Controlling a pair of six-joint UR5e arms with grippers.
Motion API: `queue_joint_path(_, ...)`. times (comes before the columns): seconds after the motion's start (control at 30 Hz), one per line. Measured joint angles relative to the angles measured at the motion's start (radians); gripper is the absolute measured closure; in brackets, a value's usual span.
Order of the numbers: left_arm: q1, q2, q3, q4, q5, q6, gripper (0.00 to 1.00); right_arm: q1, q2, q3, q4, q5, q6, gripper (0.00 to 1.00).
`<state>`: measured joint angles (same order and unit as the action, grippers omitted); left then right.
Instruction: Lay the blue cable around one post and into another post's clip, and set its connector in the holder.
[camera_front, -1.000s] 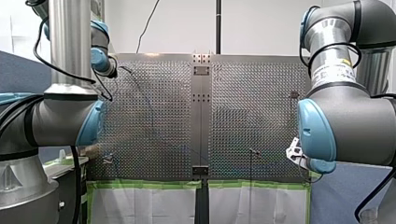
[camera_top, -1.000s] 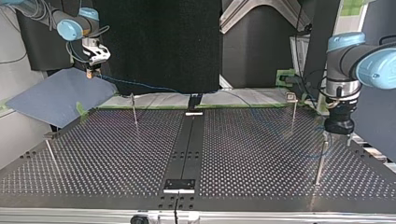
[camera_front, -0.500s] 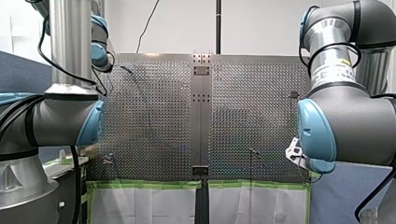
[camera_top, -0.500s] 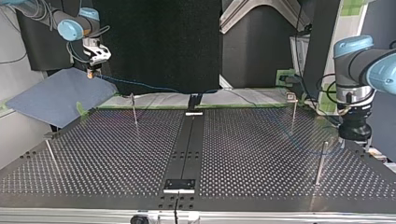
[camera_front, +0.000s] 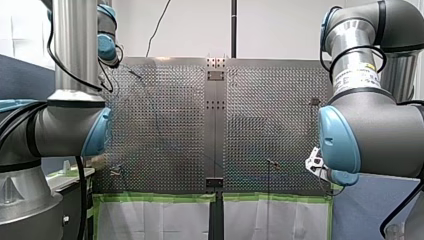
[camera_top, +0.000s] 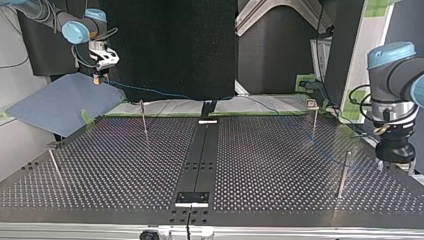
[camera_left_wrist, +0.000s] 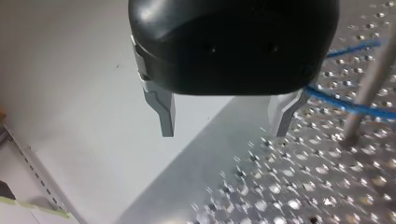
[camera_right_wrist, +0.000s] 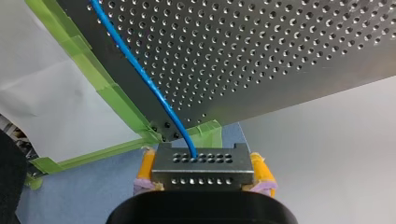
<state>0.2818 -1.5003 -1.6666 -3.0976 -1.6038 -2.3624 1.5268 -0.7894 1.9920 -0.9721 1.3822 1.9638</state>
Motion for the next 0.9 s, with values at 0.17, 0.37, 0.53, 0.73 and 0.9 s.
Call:
queue_joint_path(0.17,-0.005,-0.003,0.04,-0.032,-0.001,0.012,0.0,0.0,0.0,0.0,0.0,0.0,0.0,1.0)
queue_joint_path(0.37,-0.016,-0.029,0.089,-0.072,0.002,0.027,0.0,0.003,0.0,-0.002,0.003,0.001,0.0,1.0)
queue_joint_path(0.53,-0.025,-0.055,0.137,-0.088,0.002,0.032,0.0,0.005,0.0,-0.003,0.003,0.002,0.0,1.0)
queue_joint_path(0.73,-0.039,-0.108,0.194,-0.116,0.001,0.035,0.0,0.007,0.0,-0.003,0.002,0.002,0.0,1.0)
queue_joint_path(0.9,-0.044,-0.151,0.239,-0.13,0.002,0.036,0.0,0.008,0.0,-0.004,0.003,0.002,0.0,1.0)
